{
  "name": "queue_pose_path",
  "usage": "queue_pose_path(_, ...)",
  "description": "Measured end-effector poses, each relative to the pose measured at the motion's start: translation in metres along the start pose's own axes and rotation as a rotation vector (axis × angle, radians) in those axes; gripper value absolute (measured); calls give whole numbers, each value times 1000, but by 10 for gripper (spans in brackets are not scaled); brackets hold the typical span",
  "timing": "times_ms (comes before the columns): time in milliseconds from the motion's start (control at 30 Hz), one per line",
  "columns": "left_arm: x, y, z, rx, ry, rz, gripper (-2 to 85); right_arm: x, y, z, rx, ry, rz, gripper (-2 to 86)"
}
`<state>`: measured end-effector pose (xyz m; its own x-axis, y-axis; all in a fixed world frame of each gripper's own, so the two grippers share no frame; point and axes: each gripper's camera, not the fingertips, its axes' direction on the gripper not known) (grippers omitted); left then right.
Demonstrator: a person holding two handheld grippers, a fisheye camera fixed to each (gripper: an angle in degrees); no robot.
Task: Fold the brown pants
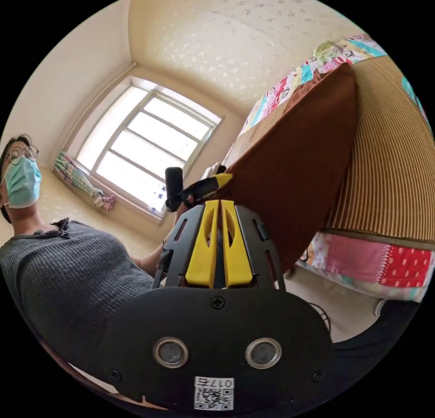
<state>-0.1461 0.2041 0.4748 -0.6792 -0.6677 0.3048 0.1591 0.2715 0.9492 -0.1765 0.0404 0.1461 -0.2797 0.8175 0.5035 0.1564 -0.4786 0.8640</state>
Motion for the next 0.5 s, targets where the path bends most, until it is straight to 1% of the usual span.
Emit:
queue_pose_path(33,-8,7,-5,1,-14,-23,-3,12,5,-12,55,11,40,14)
queue_pose_path(100,-44,32,-9,-56,-84,-167,-5,37,9,-21,78,59,113,16)
queue_pose_path(133,-52,39,-8,-68,-93,-196,-5,57,6,-23,71,99,186,21)
queue_pose_path(200,-69,58,-6,-70,-72,-258,-6,81,-9,-22,61,139,242,34)
queue_pose_path(267,-72,65,-4,-59,-58,-280,-6,99,-40,-15,49,189,237,57)
queue_pose_path(333,-70,68,2,-63,-57,-282,-7,120,-101,1,20,284,226,83)
queue_pose_path(400,-67,70,13,-92,-52,-275,-7,137,-153,14,34,349,222,96)
queue_pose_path(500,-65,73,27,-124,-52,-263,-6,174,-246,44,43,401,194,115)
